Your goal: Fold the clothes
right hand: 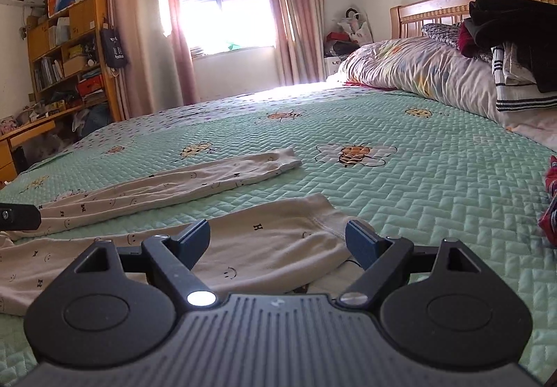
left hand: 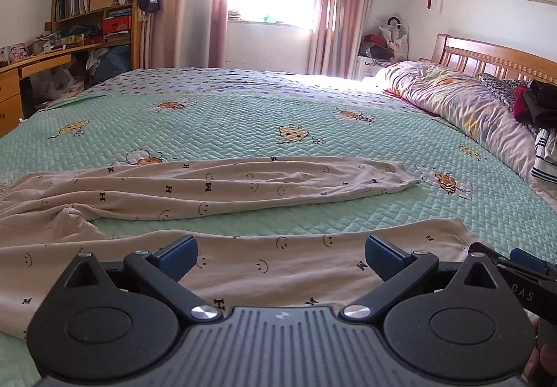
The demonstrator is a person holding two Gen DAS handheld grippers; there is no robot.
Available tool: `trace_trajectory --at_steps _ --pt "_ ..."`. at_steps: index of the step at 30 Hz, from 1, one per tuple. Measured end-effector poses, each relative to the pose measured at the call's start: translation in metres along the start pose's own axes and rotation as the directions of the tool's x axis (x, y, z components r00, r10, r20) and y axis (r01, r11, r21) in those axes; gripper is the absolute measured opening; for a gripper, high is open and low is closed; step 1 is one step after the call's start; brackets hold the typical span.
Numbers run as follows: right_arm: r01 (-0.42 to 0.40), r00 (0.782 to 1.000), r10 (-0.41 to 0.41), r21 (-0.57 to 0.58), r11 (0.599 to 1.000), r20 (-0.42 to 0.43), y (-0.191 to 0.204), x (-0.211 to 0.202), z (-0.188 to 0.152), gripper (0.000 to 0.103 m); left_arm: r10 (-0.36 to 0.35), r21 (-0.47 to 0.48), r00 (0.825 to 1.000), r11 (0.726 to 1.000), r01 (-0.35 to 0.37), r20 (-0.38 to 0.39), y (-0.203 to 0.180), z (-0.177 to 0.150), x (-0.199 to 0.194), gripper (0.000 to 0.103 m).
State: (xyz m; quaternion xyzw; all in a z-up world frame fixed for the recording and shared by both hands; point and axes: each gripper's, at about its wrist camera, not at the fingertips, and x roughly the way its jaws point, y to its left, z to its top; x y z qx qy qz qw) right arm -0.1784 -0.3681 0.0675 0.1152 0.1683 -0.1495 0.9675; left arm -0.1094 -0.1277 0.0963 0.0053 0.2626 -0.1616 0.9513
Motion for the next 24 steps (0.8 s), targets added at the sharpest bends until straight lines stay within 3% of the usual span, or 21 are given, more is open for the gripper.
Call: trace_trajectory --at_steps 8,19,22,24 --pt "-0.052 0.998 0.054 -0.079 0.996 0.027 0.020 -0.004 -0.003 0.085 0.095 -0.065 0.995 0.993 -0.093 0.017 0.035 0.008 -0.020 0.102" --pt "-0.073 0.997 0.074 -0.060 0.996 0.030 0.020 -0.012 -0.003 0.085 0.146 -0.107 0.988 0.984 -0.141 0.041 0.066 0.002 -0.041 0.102" --pt "-0.130 0.991 0.130 0.007 0.991 0.003 0.012 -0.014 -0.002 0.085 0.174 -0.154 0.984 0.974 -0.166 0.040 0.088 -0.003 -0.046 0.102" --pt "-0.182 0.983 0.185 0.112 0.977 -0.017 -0.001 -0.014 0.000 0.085 0.197 -0.184 0.980 0.965 -0.188 0.032 0.104 -0.009 -0.047 0.102"
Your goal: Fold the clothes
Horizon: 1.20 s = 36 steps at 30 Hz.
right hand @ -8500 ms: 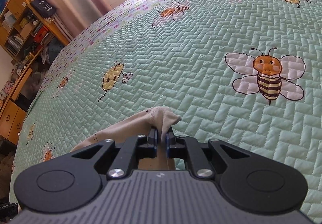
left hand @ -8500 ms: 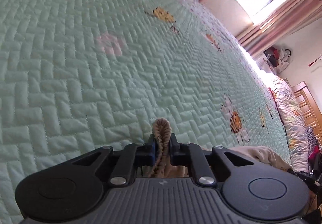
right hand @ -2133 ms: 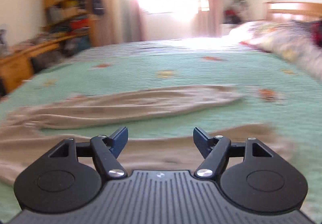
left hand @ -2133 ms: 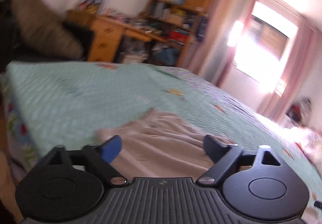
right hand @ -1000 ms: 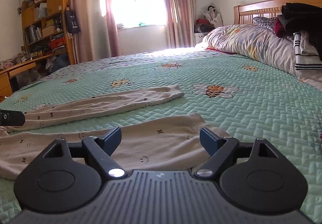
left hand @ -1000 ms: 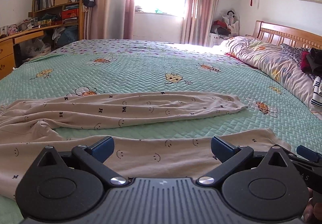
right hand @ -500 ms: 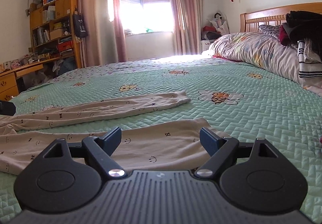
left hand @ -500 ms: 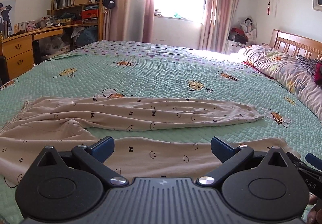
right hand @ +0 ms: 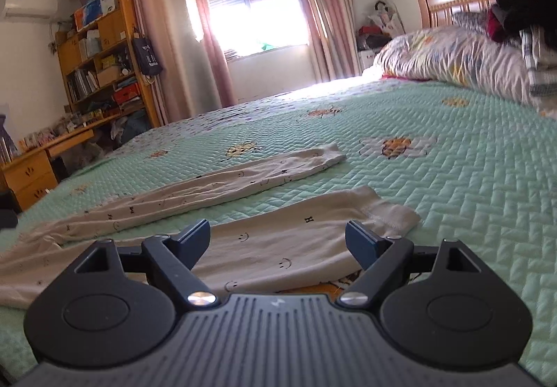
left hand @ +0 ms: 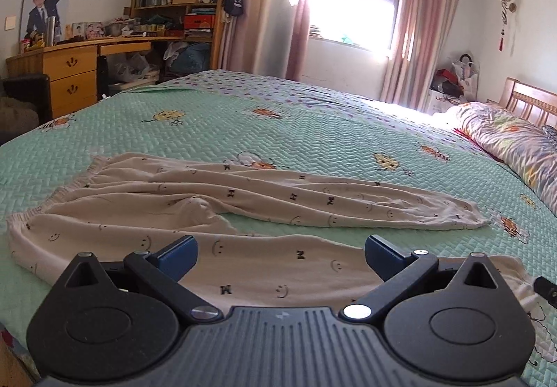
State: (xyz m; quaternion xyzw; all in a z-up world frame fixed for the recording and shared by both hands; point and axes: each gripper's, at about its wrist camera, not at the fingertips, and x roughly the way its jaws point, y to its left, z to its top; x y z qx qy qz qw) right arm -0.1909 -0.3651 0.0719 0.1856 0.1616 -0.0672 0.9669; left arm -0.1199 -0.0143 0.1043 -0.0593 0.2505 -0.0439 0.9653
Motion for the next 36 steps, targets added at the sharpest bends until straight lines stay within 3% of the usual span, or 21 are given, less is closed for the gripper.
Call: trace_trajectory --at_steps 2,3,4,6,10,12,13,15,17,20,26,28,30,33,36 --pt "-0.080 0.997 0.082 0.106 0.991 -0.008 -0.009 -0.001 0.003 0.079 0.029 -0.028 1.000 0.999 -0.029 -0.008 0.016 -0.004 0.003 0.102" --pt "-0.125 0.992 0.128 0.154 0.980 -0.010 -0.011 -0.001 0.005 0.071 0.044 -0.042 0.999 0.998 -0.044 -0.013 0.024 -0.006 0.006 0.102" --pt "-0.164 0.985 0.171 0.188 0.968 -0.019 -0.010 0.001 0.008 0.064 0.062 -0.056 0.998 0.996 -0.063 -0.018 0.031 -0.008 0.008 0.102" --pt "-0.227 0.968 0.245 0.244 0.943 -0.048 -0.001 0.013 0.014 0.058 0.088 -0.073 0.996 0.993 -0.089 -0.019 0.041 -0.013 0.011 0.102" --pt "-0.347 0.902 0.419 0.405 0.846 -0.102 0.032 0.061 0.023 0.055 0.121 -0.048 0.992 0.992 -0.120 0.019 0.048 -0.023 0.011 0.102" --pt "-0.353 0.871 0.469 0.483 0.802 -0.142 0.052 0.092 0.024 0.051 0.139 -0.012 0.989 0.990 -0.139 0.053 0.048 -0.029 0.010 0.102" --pt "-0.339 0.860 0.481 0.514 0.788 -0.170 0.061 0.110 0.022 0.044 0.148 0.006 0.986 0.989 -0.149 0.072 0.048 -0.033 0.010 0.102" --pt "-0.307 0.845 0.489 0.551 0.776 -0.216 0.079 0.141 0.018 0.036 0.163 0.039 0.980 0.985 -0.168 0.115 0.048 -0.042 0.009 0.102" --pt "-0.282 0.827 0.504 0.591 0.755 -0.249 0.094 0.167 0.011 0.035 0.177 0.056 0.972 0.981 -0.187 0.157 0.050 -0.049 0.008 0.102" --pt "-0.281 0.770 0.574 0.661 0.696 -0.277 0.124 0.192 -0.001 0.035 0.179 0.047 0.960 0.980 -0.194 0.215 0.054 -0.050 0.005 0.102" --pt "-0.312 0.639 0.653 0.640 0.702 -0.406 0.209 0.223 -0.024 0.035 0.160 0.100 0.967 0.978 -0.183 0.198 0.062 -0.058 0.014 0.102" --pt "-0.315 0.609 0.659 0.628 0.711 -0.441 0.233 0.232 -0.030 0.035 0.167 0.079 0.968 0.980 -0.185 0.190 0.070 -0.058 0.016 0.102" --pt "-0.312 0.606 0.649 0.614 0.726 -0.459 0.248 0.239 -0.031 0.035 0.160 0.031 0.970 0.985 -0.169 0.181 0.079 -0.057 0.015 0.102" --pt "-0.252 0.625 0.617 0.624 0.740 -0.479 0.260 0.249 -0.035 0.035 0.154 -0.011 0.973 0.988 -0.155 0.170 0.089 -0.056 0.015 0.102" --pt "-0.194 0.651 0.617 0.690 0.697 -0.441 0.261 0.253 -0.042 0.033 0.149 -0.026 0.975 0.989 -0.146 0.165 0.094 -0.056 0.015 0.102"
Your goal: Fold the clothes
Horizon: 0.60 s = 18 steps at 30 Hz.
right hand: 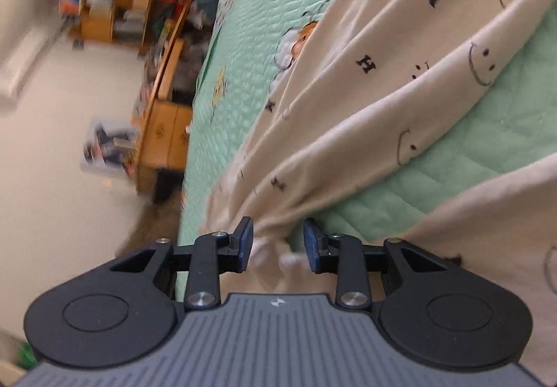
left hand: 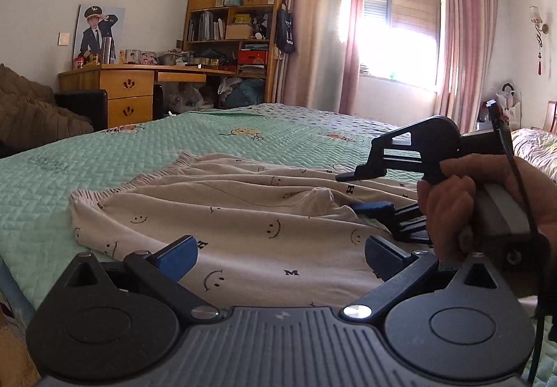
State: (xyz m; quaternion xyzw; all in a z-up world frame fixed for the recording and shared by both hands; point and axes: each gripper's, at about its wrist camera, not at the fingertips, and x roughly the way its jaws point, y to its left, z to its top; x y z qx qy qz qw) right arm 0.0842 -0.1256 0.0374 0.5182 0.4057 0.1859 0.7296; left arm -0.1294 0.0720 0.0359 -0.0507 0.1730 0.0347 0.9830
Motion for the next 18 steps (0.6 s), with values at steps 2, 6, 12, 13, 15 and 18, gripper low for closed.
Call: trace_trajectory --at_steps 2,6,12,13,15,18 --pt "-0.010 1.000 0.010 0.033 0.999 0.018 -0.003 0.006 0.001 0.033 0.003 -0.010 1.000 1.000 -0.003 -0.010 0.003 0.000 0.001 0.102" --pt "0.025 0.999 -0.025 0.022 0.999 0.020 -0.002 0.013 -0.002 0.009 0.010 -0.035 1.000 0.999 -0.011 -0.016 0.009 0.000 0.002 0.102" --pt "0.000 0.998 0.003 -0.061 0.998 0.055 -0.001 -0.013 -0.021 0.006 0.017 -0.049 1.000 0.999 -0.018 -0.026 0.013 0.000 0.004 0.102" --pt "-0.023 0.998 0.027 -0.069 0.997 0.064 -0.004 -0.018 -0.022 0.005 0.017 -0.050 0.999 0.999 -0.019 -0.028 0.013 0.000 0.004 0.102" --pt "-0.048 0.995 0.053 -0.063 0.997 0.079 -0.007 -0.028 -0.029 0.005 0.019 -0.050 0.999 0.999 -0.021 -0.041 0.012 -0.001 0.006 0.102" --pt "-0.023 0.997 0.027 -0.055 0.998 0.073 -0.016 -0.027 -0.027 0.005 0.014 -0.043 0.999 0.999 -0.016 -0.042 0.010 -0.002 0.007 0.102"
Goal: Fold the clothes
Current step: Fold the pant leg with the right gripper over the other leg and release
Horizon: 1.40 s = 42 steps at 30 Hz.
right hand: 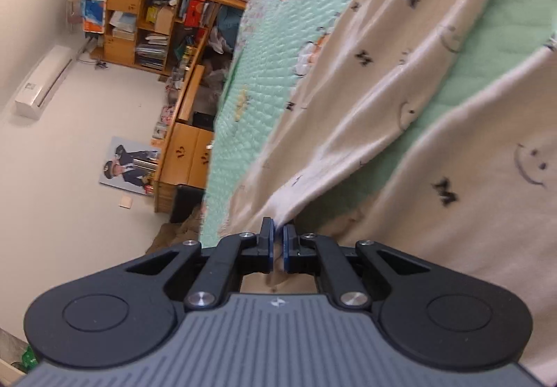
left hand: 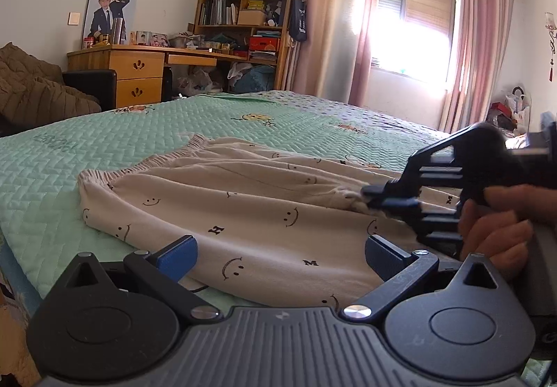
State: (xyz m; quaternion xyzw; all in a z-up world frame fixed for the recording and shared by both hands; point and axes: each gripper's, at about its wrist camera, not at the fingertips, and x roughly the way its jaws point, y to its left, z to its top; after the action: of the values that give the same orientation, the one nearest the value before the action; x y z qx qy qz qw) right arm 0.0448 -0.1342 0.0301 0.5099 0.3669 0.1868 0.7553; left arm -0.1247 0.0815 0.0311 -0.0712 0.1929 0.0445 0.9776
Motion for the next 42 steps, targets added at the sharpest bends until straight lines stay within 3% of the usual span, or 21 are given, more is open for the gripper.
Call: trace_trajectory --at_steps 6,8,11,13,15,18,23,26,28,33,37,42 --pt "0.056 0.997 -0.058 -0.055 0.997 -0.046 0.005 0.005 0.000 0.005 0.008 0.004 1.000 1.000 -0.008 -0.006 -0.001 -0.001 0.002 0.102" --pt "0.030 0.999 -0.032 -0.040 0.999 -0.035 0.000 0.003 0.000 0.006 0.005 0.009 1.000 1.000 -0.004 -0.006 -0.002 -0.001 0.002 0.102" --pt "-0.019 1.000 0.019 -0.008 1.000 0.024 -0.003 -0.015 0.011 0.016 0.003 0.013 1.000 1.000 -0.003 -0.004 -0.002 -0.001 0.001 0.102" --pt "-0.019 0.997 0.023 -0.055 0.998 0.067 0.003 -0.037 0.022 0.027 0.006 0.004 1.000 1.000 -0.006 -0.006 0.000 -0.001 0.002 0.102" --pt "0.032 0.992 -0.017 -0.115 0.993 0.125 0.006 -0.069 0.030 0.027 0.007 -0.002 1.000 1.000 -0.007 -0.006 0.000 -0.001 0.002 0.102" --pt "0.095 0.977 -0.072 -0.111 0.989 0.202 -0.012 -0.131 0.034 0.027 0.004 -0.018 1.000 1.000 -0.005 -0.007 0.002 0.000 0.003 0.102" --pt "0.218 0.922 -0.200 -0.018 0.976 0.331 -0.058 -0.247 0.011 0.029 0.023 -0.087 0.999 0.996 -0.025 -0.027 0.013 0.000 0.005 0.102" --pt "0.293 0.856 -0.277 0.033 0.956 0.436 -0.080 -0.309 -0.004 0.029 0.038 -0.132 0.999 0.990 -0.042 -0.031 0.020 0.000 0.006 0.102" --pt "0.287 0.817 -0.301 0.107 0.952 0.491 -0.099 -0.341 -0.006 0.035 0.039 -0.153 0.999 0.987 -0.045 -0.038 0.022 0.000 0.006 0.102" --pt "0.202 0.764 -0.328 0.277 0.940 0.556 -0.145 -0.381 0.009 0.039 0.044 -0.187 0.997 0.981 -0.054 -0.058 0.028 0.001 0.004 0.102" --pt "0.184 0.744 -0.353 0.333 0.925 0.568 -0.171 -0.389 0.023 0.047 0.067 -0.189 0.996 0.979 -0.078 -0.063 0.033 0.005 -0.007 0.102" --pt "0.098 0.744 -0.313 0.367 0.925 0.591 -0.190 -0.382 0.039 0.047 0.118 -0.218 0.990 0.967 -0.133 -0.077 0.054 0.017 -0.012 0.102"
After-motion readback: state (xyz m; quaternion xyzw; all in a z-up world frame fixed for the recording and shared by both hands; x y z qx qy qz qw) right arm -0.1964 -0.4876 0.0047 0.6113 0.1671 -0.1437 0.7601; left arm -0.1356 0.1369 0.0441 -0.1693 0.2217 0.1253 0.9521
